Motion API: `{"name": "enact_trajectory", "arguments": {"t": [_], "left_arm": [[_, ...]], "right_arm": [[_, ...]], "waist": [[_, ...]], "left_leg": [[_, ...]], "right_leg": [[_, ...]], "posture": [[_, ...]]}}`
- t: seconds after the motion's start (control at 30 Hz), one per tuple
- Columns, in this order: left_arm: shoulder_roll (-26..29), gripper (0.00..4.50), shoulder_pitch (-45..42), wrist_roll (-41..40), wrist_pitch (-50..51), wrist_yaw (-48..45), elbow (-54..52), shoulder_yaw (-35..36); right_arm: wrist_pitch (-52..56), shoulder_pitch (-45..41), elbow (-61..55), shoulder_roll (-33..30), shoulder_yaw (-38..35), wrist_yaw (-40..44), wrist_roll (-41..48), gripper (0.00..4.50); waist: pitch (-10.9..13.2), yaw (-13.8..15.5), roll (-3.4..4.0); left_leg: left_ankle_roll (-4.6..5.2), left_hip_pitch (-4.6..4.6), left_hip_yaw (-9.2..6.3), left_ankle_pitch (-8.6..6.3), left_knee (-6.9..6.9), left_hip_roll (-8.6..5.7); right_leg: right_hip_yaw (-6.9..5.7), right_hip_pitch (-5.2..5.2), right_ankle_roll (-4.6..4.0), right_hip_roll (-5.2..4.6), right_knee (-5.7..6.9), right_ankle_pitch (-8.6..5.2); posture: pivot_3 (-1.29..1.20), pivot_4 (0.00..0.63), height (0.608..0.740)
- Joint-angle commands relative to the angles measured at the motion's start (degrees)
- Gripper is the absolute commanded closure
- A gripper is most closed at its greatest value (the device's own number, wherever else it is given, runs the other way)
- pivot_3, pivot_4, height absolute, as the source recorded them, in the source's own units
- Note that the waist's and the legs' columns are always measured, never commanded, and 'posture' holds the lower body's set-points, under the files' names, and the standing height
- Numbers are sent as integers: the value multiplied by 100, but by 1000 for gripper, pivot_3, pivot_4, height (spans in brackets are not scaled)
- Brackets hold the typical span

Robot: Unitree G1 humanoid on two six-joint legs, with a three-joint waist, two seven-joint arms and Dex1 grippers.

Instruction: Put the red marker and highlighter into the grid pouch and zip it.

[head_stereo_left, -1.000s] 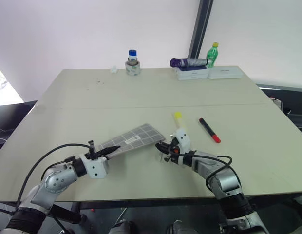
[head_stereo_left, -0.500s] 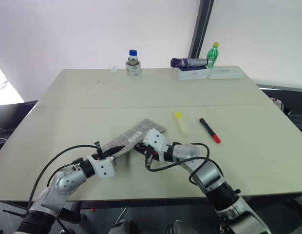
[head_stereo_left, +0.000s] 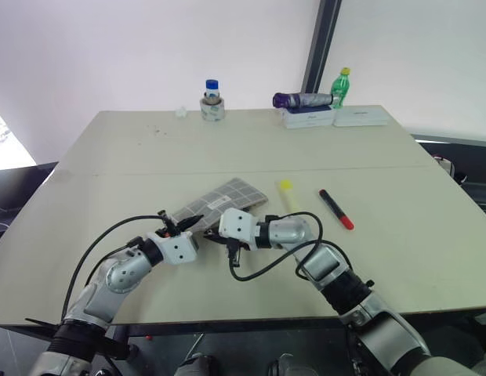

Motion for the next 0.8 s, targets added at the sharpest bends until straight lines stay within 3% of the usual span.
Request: {"name": "enact_trajectory", "arguments": {"t": [0.03,0.17,0.27,0.43,0.63,0.8], "left_arm": [[-94,4500,-223,175,200,204,60,-48],[-132,4500,-239,119,181,207,49,-57],[-110,4500,-176,-9,136,177,3,-24],[-75,4500,-81,-178,101,147,-78,31],[-12,4500,80,-794,113,-16,-189,260],[85,4500,168,-1159,-58,-222,-194,329]], "right_arm": [[-615,-118,-324,323,291,399,111,4449],[-382,-106,-249,351,13,315,245,4449],[-455,-124,-81,236,-246,244,221,3432],[-600,4,-179,-47,-401,317,152,912],[-509,364,-513,-939,-934,772,565,912],[-313,475,-464,-1199,-1553,581,872,912]], "waist": [[0,7,0],[0,12,0],[0,-3,-1],[0,13,-1],[1,26,-3],[2,-15,-3]], "left_leg": [[0,0,0,0,0,0],[0,-1,0,0,2,-1],[0,0,-1,0,1,0],[-1,0,-1,1,1,1],[1,0,-3,-1,4,-3],[2,2,-6,-1,0,0]], "right_leg": [[0,0,0,0,0,0],[0,1,0,-1,0,0],[0,1,0,0,1,0],[0,1,0,0,0,0],[0,3,0,-6,0,0],[0,2,0,-3,1,0]], "posture": [[0,150,740],[0,150,740],[0,150,740],[0,150,740],[0,150,740],[0,150,740]]}}
